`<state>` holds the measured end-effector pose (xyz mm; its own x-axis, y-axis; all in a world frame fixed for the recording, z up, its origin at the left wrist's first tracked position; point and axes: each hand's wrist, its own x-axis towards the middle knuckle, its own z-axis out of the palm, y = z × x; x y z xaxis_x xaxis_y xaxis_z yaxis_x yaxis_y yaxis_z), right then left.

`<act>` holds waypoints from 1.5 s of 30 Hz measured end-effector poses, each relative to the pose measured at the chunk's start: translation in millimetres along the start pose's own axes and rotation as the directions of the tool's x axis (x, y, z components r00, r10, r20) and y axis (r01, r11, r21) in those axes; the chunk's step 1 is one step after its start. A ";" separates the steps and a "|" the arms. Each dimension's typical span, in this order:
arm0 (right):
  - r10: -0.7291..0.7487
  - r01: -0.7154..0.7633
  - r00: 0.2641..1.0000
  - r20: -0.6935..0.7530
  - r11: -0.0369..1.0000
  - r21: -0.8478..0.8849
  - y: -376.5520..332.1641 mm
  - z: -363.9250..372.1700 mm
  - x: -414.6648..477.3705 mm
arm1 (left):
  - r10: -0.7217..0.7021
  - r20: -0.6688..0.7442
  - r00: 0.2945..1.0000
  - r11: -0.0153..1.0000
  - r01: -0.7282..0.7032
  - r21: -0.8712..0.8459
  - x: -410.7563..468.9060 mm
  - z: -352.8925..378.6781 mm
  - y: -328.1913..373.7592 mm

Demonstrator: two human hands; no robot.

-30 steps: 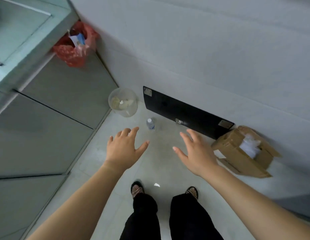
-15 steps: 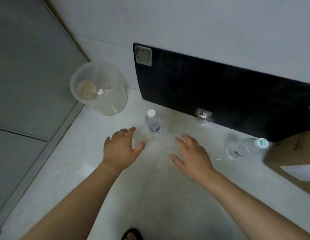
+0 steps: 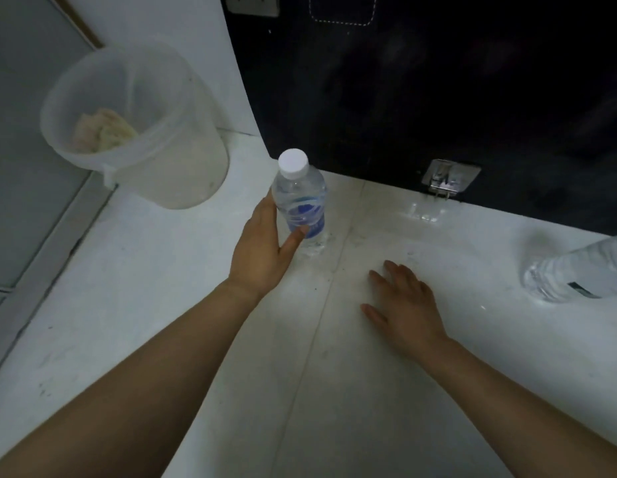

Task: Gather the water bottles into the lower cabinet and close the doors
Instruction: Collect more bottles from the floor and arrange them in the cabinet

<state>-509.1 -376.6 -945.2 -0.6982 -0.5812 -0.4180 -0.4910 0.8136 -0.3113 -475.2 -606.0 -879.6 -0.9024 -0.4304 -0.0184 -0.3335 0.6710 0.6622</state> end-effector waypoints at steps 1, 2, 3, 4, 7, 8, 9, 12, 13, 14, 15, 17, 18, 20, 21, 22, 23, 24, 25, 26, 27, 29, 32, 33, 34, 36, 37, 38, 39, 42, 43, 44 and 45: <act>0.001 -0.001 1.000 -0.014 1.000 0.005 3.5 2.4 0.6 | 0.007 0.018 1.000 0.996 -0.005 -0.089 5.3 4.1 2.9; -0.006 0.007 0.999 -0.041 1.000 0.011 8.0 6.3 1.2 | 0.007 0.042 0.999 0.986 0.000 -0.165 10.4 8.7 5.2; -0.019 0.020 0.997 -0.069 1.000 0.010 12.8 10.3 1.2 | 0.009 0.064 0.998 0.973 0.006 -0.229 15.9 14.1 7.5; -0.027 0.027 0.996 -0.083 1.000 0.002 17.0 13.2 0.6 | 0.015 0.077 0.997 0.959 0.008 -0.284 22.5 19.9 10.4; 0.000 -0.002 0.996 -0.090 1.000 -0.016 25.1 16.7 -5.9 | 0.045 0.060 0.997 0.926 -0.019 -0.378 45.6 36.0 20.8; 0.015 -0.017 0.995 -0.100 1.000 -0.020 26.9 16.5 -8.8 | 0.055 0.062 0.997 0.924 -0.027 -0.381 52.6 40.2 23.8; 0.027 -0.031 0.993 -0.113 0.999 -0.032 29.2 17.0 -11.1 | 0.048 0.078 0.996 0.926 -0.015 -0.377 56.9 44.7 26.6; 0.067 -0.075 0.989 -0.134 0.996 -0.056 34.2 17.5 -16.9 | -0.076 0.112 0.991 0.929 0.111 -0.352 45.2 64.3 22.7; 0.080 -0.088 0.987 -0.141 0.995 -0.055 35.0 17.7 -18.7 | -0.108 0.101 0.989 0.934 0.136 -0.330 35.3 72.3 17.6; 0.089 -0.098 0.985 -0.147 0.994 -0.053 36.0 17.9 -20.3 | -0.128 0.086 0.988 0.943 0.148 -0.297 25.0 79.3 12.5; 0.098 -0.107 0.983 -0.155 0.993 -0.049 37.5 18.3 -22.1 | -0.132 0.072 0.989 0.956 0.146 -0.255 15.5 85.1 8.9; 0.122 -0.128 0.976 -0.181 0.992 -0.018 41.5 18.3 -27.2 | -0.116 0.067 0.991 0.984 0.124 -0.132 1.6 92.3 7.8; 0.138 -0.140 0.970 -0.201 0.990 0.005 43.4 17.4 -31.2 | -0.108 0.081 0.991 0.992 0.113 -0.058 -3.1 94.3 11.5; 0.185 -0.173 0.953 -0.239 0.982 0.070 46.2 12.6 -41.3 | -0.089 0.121 0.989 0.994 0.081 0.073 -11.1 98.6 24.1; 0.213 -0.190 0.941 -0.265 0.976 0.108 48.1 9.6 -47.9 | -0.073 0.135 0.988 0.992 0.059 0.107 -14.7 101.6 32.1; 0.241 -0.205 0.925 -0.294 0.967 0.149 51.2 7.0 -54.7 | -0.051 0.141 0.989 0.991 0.034 0.126 -17.5 105.2 40.7; 0.269 -0.216 0.907 -0.323 0.958 0.190 55.6 4.8 -62.4 | -0.028 0.143 0.989 0.991 0.008 0.136 -19.0 110.3 49.3; 0.296 -0.226 0.890 -0.347 0.947 0.228 61.0 3.1 -70.5 | -0.008 0.149 0.989 0.990 -0.013 0.139 -19.5 117.3 57.2; 0.318 -0.232 0.871 -0.375 0.938 0.258 67.4 1.8 -79.0 | 0.003 0.162 0.987 0.990 -0.025 0.137 -19.8 125.1 65.9; 0.344 -0.240 0.845 -0.410 0.928 0.284 74.9 0.9 -87.4 | 0.003 0.180 0.984 0.991 -0.027 0.133 -20.0 133.8 74.4; 0.376 -0.255 0.812 -0.447 0.917 0.308 83.1 -0.3 -95.9 | 0.002 0.200 0.980 0.991 -0.029 0.130 -20.3 142.3 81.8; 0.447 -0.299 0.731 -0.515 0.889 0.347 100.6 -5.3 -110.1 | 0.019 0.233 0.972 0.991 -0.050 0.128 -21.7 156.9 93.5; 0.553 -0.344 0.621 -0.555 0.829 0.441 127.8 -18.8 -118.2 | 0.063 0.277 0.959 0.984 -0.105 0.142 -24.7 168.0 101.4; 0.579 -0.338 0.595 -0.557 0.809 0.480 135.1 -25.0 -116.6 | 0.064 0.291 0.955 0.981 -0.114 0.156 -24.9 169.9 101.9; 0.592 -0.312 0.578 -0.562 0.796 0.518 140.4 -31.7 -112.8 | 0.058 0.296 0.953 0.978 -0.114 0.175 -24.7 170.9 102.4; 0.580 -0.195 0.571 -0.581 0.783 0.591 144.4 -42.9 -100.1 | 0.034 0.293 0.955 0.975 -0.096 0.202 -22.1 171.7 101.9; 0.576 -0.122 0.577 -0.579 0.762 0.636 144.3 -46.2 -92.5 | 0.018 0.291 0.956 0.976 -0.080 0.201 -20.5 171.6 101.1; 0.585 -0.058 0.582 -0.565 0.723 0.688 142.7 -49.1 -85.1 | 0.004 0.292 0.957 0.979 -0.063 0.194 -18.3 171.7 98.8; 0.600 -0.008 0.585 -0.546 0.678 0.735 140.8 -51.1 -78.4 | -0.010 0.291 0.957 0.983 -0.045 0.179 -17.3 170.0 97.5; 0.599 0.100 0.570 -0.563 0.630 0.770 139.5 -60.8 -60.7 | -0.037 0.285 0.958 0.993 0.002 0.121 -17.7 162.4 88.1; 0.576 0.106 0.570 -0.586 0.656 0.747 140.8 -64.4 -55.5 | -0.045 0.278 0.960 0.994 0.015 0.109 -19.6 158.4 85.3; 0.544 0.096 0.577 -0.609 0.695 0.712 142.5 -68.2 -51.5 | -0.049 0.266 0.963 0.994 0.021 0.105 -22.4 153.6 83.9; 0.508 0.077 0.596 -0.622 0.735 0.674 143.4 -70.6 -48.3 | -0.051 0.252 0.966 0.994 0.024 0.107 -25.0 148.9 83.6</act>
<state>-582.5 -231.0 -909.4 -0.9895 0.0748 0.1240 -0.0636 0.5447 -0.8362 -521.2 -449.3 -935.3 -0.9239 -0.2978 -0.2403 -0.3826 0.7212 0.5775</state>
